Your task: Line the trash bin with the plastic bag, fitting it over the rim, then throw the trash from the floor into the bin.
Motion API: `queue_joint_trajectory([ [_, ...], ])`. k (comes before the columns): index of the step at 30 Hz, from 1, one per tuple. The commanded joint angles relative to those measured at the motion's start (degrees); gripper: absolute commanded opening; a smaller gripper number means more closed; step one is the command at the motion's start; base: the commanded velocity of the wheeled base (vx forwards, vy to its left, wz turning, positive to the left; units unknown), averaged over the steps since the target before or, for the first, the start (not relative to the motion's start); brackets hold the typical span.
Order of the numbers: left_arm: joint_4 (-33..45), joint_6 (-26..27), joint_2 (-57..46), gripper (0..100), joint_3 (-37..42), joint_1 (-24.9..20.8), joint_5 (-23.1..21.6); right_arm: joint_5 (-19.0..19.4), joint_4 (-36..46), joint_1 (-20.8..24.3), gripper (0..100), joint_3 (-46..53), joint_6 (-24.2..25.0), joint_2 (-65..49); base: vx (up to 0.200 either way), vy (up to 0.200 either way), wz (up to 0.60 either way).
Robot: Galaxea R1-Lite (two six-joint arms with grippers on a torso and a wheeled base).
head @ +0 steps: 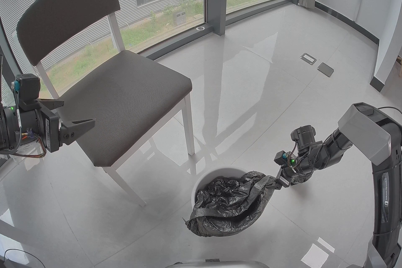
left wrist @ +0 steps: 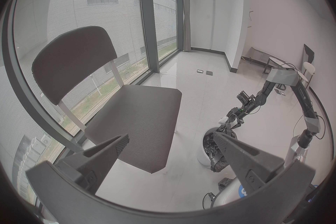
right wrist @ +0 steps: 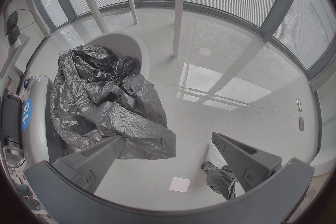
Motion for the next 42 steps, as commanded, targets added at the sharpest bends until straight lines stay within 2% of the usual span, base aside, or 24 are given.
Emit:
queue_joint_trajectory([
  [1, 0.01, -0.01, 0.16, 100, -0.02, -0.08, -0.04, 0.08, -0.01, 0.16, 100, 0.96, -0.18, -0.83, 0.0, 0.0, 0.0],
  [11, 0.01, -0.01, 0.77, 100, 0.07, -0.17, -0.12, -0.01, -0.18, -0.81, 100, 3.42, -0.71, -1.36, 0.0, 0.0, 0.0],
  [28, -2.45, -0.19, 1.92, 100, 0.07, 0.01, -0.83, -0.1, -0.27, -0.54, 100, -4.13, 1.49, 1.98, 0.0, 0.0, 0.0],
  [29, -2.45, -0.19, 1.92, 100, 0.07, 0.01, -0.83, -0.1, -0.27, -0.45, 0, -4.13, 1.4, 1.98, 0.0, 0.0, 0.0],
  [42, -2.54, -0.19, 2.0, 100, 0.33, -0.08, -1.88, 0.08, -0.27, 2.18, 0, -3.87, 2.46, 3.03, 0.0, 0.0, 0.0],
])
